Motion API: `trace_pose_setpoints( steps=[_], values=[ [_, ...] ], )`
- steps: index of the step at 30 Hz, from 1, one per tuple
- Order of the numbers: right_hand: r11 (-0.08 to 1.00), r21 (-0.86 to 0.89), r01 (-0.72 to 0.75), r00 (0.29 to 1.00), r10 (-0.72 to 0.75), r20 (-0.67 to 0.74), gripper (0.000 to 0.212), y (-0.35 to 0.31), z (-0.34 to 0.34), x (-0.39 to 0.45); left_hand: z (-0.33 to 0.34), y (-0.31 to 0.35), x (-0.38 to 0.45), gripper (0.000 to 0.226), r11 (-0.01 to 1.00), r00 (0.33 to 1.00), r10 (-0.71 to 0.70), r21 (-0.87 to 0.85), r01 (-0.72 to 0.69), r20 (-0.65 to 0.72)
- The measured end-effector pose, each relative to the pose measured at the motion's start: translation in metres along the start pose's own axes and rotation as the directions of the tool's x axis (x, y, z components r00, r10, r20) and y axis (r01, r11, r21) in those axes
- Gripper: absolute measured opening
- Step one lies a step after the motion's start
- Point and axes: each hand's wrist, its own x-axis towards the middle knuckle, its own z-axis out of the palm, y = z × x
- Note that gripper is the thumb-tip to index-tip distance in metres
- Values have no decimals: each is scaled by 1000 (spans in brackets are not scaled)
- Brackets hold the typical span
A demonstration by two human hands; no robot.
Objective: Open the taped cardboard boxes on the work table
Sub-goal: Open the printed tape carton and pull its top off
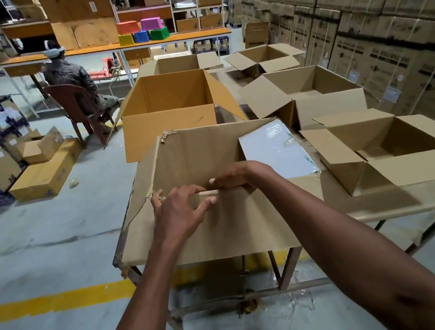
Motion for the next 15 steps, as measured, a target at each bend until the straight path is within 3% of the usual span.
trace_pose_setpoints(
  steps=[5, 9, 15],
  values=[
    [995, -91, 42, 959, -66, -276, 63, -6, 7, -11, -1, 1, -1, 29, 999, 1000, -1, -33, 0, -21],
    [999, -43, 27, 826, -47, -562, 67, 22, -14, -36, 0, -4, 1, 30, 993, 995, -23, -115, 12, -95],
    [984, 136, -112, 712, 175, -680, 70, 104, -29, -47, 5, -15, 2, 27, 994, 982, -75, -97, 58, -176]
  ],
)
